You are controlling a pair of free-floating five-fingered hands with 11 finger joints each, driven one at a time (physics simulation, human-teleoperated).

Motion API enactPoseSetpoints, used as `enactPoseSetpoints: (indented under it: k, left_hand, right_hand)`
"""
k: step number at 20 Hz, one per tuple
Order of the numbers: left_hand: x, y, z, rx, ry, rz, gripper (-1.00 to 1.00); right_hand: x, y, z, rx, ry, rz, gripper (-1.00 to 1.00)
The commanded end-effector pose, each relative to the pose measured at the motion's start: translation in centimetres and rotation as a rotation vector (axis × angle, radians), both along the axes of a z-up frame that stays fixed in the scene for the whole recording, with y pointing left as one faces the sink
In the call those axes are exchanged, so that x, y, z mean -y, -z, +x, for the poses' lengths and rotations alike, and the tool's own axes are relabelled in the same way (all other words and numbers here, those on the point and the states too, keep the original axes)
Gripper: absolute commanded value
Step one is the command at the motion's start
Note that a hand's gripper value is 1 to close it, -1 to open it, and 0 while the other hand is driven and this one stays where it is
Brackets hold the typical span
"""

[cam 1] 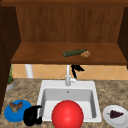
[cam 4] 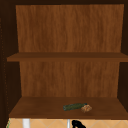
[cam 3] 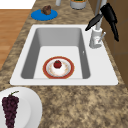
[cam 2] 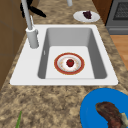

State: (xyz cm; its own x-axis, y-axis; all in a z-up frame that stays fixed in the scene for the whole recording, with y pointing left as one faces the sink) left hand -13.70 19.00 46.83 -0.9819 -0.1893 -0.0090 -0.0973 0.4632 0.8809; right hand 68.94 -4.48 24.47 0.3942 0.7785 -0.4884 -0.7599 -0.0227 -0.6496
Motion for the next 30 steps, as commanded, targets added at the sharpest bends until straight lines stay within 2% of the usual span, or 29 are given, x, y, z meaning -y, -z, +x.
enactPoseSetpoints:
  k: [1,6,12,23,25,27,28,30]
  left_hand:
    - [0.0,0.0,0.0,0.0,0.0,0.0,0.0]
    - [0.0,0.0,0.0,0.0,0.0,0.0,0.0]
    - [0.0,0.0,0.0,0.0,0.0,0.0,0.0]
    - [0.0,0.0,0.0,0.0,0.0,0.0,0.0]
    - [0.0,0.0,0.0,0.0,0.0,0.0,0.0]
    - [0.0,0.0,0.0,0.0,0.0,0.0,0.0]
    - [0.0,0.0,0.0,0.0,0.0,0.0,0.0]
    - [0.0,0.0,0.0,0.0,0.0,0.0,0.0]
  right_hand:
    - [1.5,-1.4,-0.8,0.0,-0.001,0.097,-1.0]
    - [3.3,-3.2,-1.6,0.001,-0.017,0.194,-1.0]
    - [4.9,-4.9,-3.7,0.001,-0.068,0.288,-1.0]
    - [9.1,-7.3,-6.0,0.015,-0.085,0.5,-1.0]
    - [10.1,-7.0,-6.3,0.03,-0.096,0.526,-1.0]
    - [10.6,-7.0,-6.7,0.047,-0.097,0.516,-1.0]
    - [11.4,-6.8,-7.3,0.052,-0.101,0.536,-1.0]
    - [12.3,-6.6,-8.1,0.026,-0.105,0.558,-1.0]
